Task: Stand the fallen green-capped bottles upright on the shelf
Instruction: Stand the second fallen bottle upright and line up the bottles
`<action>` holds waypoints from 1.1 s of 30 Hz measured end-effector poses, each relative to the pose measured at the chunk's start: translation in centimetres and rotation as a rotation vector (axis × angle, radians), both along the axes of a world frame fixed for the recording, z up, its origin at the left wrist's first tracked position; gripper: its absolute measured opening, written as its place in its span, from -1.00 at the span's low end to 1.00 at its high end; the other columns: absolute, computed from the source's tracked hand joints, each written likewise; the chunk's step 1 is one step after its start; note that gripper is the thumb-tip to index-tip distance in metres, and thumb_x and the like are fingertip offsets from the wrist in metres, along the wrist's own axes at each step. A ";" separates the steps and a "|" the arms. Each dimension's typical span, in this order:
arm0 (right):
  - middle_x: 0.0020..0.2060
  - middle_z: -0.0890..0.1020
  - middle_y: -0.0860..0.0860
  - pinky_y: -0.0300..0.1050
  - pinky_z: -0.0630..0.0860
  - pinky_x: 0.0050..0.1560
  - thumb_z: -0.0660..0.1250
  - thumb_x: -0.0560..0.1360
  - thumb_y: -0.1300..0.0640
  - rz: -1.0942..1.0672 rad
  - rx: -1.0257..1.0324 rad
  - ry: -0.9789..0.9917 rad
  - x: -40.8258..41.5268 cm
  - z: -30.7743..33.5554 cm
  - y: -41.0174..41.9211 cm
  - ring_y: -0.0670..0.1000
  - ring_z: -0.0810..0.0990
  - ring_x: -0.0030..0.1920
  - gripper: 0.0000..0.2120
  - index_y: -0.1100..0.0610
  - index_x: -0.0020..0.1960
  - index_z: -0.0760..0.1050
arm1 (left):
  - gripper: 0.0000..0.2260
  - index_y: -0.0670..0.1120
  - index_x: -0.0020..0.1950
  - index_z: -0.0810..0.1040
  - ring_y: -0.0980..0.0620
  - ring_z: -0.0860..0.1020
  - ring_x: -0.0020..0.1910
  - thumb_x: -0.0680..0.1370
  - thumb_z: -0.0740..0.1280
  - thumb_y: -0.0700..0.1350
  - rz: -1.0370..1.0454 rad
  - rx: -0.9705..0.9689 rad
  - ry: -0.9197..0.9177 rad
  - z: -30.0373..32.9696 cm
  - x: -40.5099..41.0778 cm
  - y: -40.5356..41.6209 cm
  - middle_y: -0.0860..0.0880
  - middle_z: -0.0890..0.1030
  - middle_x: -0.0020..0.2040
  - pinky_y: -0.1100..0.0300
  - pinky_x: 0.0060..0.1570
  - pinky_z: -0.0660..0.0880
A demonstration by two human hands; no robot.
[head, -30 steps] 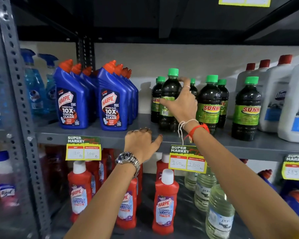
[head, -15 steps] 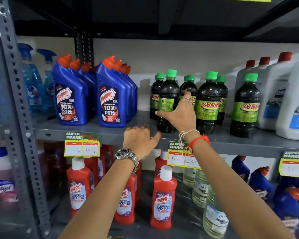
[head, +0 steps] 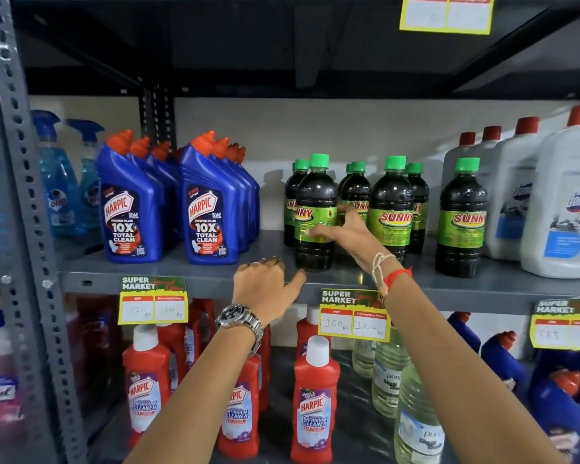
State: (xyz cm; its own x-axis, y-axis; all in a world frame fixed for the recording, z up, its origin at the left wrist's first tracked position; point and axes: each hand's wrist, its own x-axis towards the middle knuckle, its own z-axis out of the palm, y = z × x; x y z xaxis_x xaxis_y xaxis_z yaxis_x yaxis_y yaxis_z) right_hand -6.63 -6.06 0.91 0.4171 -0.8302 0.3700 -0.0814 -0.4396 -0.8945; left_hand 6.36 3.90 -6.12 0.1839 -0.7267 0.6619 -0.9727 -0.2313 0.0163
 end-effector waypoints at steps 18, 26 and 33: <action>0.13 0.55 0.06 -0.24 0.46 0.07 0.58 0.25 0.09 -0.022 -0.128 0.047 1.0 -1.1 -0.7 -0.01 0.54 0.09 -0.29 0.10 0.20 0.20 | -0.47 -0.10 -0.14 0.54 -0.02 0.54 -0.19 0.47 -0.05 0.25 0.007 -0.029 -0.015 0.0 -0.1 0.0 -0.02 0.56 -0.22 0.13 -0.20 0.28; -0.17 0.47 -0.21 -0.47 0.36 -0.18 0.63 0.15 -0.02 -0.190 -0.321 0.117 1.4 -1.2 -0.7 -0.22 0.50 -0.13 -0.13 0.20 0.27 0.23 | -0.47 -0.10 -0.16 0.53 0.02 0.45 -0.28 0.47 -0.06 0.25 0.014 -0.013 0.000 0.2 -0.1 0.0 0.00 0.52 -0.27 0.13 -0.22 0.30; 0.07 0.54 0.02 -0.14 0.54 0.09 0.60 0.15 -0.14 -0.187 -0.354 0.129 -0.4 -1.7 0.8 -0.01 0.56 0.07 -0.07 0.15 0.34 0.22 | -0.47 -0.08 -0.09 0.55 -0.02 0.56 -0.16 0.47 -0.05 0.25 0.012 0.007 0.006 0.2 0.0 -0.1 -0.01 0.58 -0.18 0.13 -0.21 0.29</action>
State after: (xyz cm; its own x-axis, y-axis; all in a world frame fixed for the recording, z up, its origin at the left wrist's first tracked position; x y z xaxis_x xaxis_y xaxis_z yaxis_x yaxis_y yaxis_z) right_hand -7.07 -5.27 -0.81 0.3329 -0.7271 0.6004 -0.2908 -0.6849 -0.6682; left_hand 6.37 3.83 -5.93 0.1968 -0.7289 0.6557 -0.9697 -0.2433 0.0205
